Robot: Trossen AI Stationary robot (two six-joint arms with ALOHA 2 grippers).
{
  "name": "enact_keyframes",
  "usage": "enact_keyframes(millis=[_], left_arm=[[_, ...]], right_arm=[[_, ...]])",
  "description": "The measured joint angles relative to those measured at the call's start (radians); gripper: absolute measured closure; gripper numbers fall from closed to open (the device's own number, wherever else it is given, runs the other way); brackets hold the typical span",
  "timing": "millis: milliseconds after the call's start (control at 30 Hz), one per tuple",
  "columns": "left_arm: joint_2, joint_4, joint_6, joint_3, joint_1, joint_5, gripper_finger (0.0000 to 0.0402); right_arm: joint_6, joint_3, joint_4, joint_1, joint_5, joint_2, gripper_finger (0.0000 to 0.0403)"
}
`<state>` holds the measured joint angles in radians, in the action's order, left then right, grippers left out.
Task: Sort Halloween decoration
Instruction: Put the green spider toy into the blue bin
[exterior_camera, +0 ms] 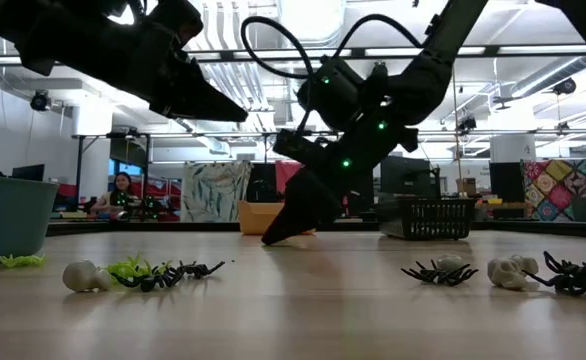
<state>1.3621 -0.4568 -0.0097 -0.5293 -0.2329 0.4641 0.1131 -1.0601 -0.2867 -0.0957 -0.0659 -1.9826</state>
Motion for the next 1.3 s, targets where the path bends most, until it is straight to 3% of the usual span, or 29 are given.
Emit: enact_keyframes(millis=[167, 367, 633, 867, 1133, 1300], left_arm=[[0.0, -0.011, 0.0, 0.0, 0.0, 0.0, 0.0402], [0.0, -0.015, 0.0, 0.0, 0.0, 0.0, 0.0402], [0.0, -0.019, -0.013, 0.0, -0.002, -0.001, 0.0402], [-0.027, -0.005, -0.02, -0.021, -0.043, -0.002, 0.0402], [-0.208, 0.299, -0.027, -0.141, -0.129, -0.002, 0.0402], [-0.299, 0.525, -0.086, -0.212, -0.168, -0.001, 0.0402]], right_arm=[[-0.028, -0.015, 0.006, -0.025, 0.072, -0.024, 0.0192], [-0.051, -0.013, 0.011, -0.049, 0.155, -0.019, 0.0251], [-0.06, -0.012, 0.014, -0.053, 0.166, -0.017, 0.0325], [-0.049, -0.01, 0.027, -0.054, 0.19, 0.007, 0.0346], [-0.084, -0.01, 0.011, -0.054, 0.207, 0.055, 0.0345], [-0.143, -0.011, -0.073, -0.054, 0.291, 0.058, 0.0345]])
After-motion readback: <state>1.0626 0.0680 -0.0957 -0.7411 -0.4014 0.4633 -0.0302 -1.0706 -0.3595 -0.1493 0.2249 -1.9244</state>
